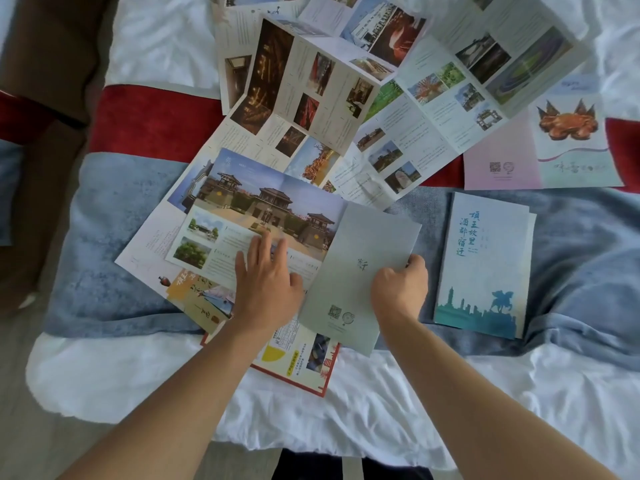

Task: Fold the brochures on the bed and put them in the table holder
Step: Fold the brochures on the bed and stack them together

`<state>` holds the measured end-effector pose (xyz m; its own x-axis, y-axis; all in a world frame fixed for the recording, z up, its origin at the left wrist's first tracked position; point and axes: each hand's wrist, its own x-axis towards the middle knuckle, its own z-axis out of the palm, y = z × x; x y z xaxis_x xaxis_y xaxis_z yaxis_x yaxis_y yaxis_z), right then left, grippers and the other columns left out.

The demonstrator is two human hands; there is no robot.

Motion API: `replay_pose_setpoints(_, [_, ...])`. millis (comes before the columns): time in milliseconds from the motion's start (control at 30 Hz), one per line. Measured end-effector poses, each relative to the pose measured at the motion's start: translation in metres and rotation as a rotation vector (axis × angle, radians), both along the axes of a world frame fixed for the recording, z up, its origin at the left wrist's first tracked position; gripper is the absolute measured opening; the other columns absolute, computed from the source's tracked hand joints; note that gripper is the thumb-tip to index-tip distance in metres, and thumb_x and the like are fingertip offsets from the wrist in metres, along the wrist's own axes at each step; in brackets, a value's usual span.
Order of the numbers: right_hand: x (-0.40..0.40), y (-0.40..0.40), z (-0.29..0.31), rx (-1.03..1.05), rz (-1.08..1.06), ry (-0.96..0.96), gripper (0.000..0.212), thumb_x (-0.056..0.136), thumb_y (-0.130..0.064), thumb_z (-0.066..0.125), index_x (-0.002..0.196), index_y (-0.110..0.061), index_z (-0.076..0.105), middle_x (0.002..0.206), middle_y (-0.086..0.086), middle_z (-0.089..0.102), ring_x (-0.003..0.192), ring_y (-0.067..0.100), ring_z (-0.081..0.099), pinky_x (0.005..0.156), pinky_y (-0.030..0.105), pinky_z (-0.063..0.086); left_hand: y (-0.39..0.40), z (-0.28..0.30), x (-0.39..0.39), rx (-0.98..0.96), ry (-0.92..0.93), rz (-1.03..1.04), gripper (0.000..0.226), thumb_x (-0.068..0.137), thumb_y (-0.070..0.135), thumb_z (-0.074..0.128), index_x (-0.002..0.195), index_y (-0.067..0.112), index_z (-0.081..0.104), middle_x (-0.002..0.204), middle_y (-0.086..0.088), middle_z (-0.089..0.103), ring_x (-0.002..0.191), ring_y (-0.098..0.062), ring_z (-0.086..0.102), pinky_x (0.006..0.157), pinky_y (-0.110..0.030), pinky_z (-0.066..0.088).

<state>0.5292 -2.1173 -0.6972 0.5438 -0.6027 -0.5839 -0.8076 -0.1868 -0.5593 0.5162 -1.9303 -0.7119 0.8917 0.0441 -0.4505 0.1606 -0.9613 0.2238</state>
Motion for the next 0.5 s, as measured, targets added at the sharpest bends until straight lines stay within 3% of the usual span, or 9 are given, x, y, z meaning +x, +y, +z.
replay_pose_setpoints(167, [-0.002, 0.002, 0.004, 0.12, -0.147, -0.013, 0.031, 0.077, 0.001, 0.034, 0.099, -0.013, 0.049, 0.081, -0.003, 0.056, 0.066, 0.015, 0.052, 0.049, 0.024, 0.033, -0.012, 0.007, 0.006, -0.056, -0.041, 0.029, 0.068, 0.098, 0.053, 0.04, 0.152, 0.016, 0.025, 0.164, -0.01, 0.015, 0.152, -0.028, 0.009, 0.122, -0.053, 0.011])
replay_pose_setpoints(267, [-0.002, -0.002, 0.009, 0.144, -0.189, -0.033, 0.024, 0.076, 0.003, 0.031, 0.085, -0.015, 0.045, 0.075, -0.002, 0.052, 0.059, 0.014, 0.044, 0.048, 0.026, 0.031, -0.026, 0.012, 0.007, -0.098, -0.009, 0.04, 0.08, 0.093, 0.068, 0.034, 0.155, 0.019, 0.021, 0.165, -0.009, 0.011, 0.152, -0.029, 0.01, 0.121, -0.05, 0.014])
replay_pose_setpoints(500, [0.0, -0.024, 0.012, 0.33, -0.287, -0.025, 0.027, 0.073, 0.005, 0.029, 0.076, -0.013, 0.049, 0.073, 0.004, 0.048, 0.066, 0.021, 0.036, 0.058, 0.029, 0.028, -0.054, 0.025, 0.011, -0.285, -0.012, 0.136, 0.092, 0.084, 0.077, 0.038, 0.156, 0.023, 0.018, 0.165, -0.003, 0.01, 0.151, -0.025, 0.01, 0.118, -0.053, 0.022])
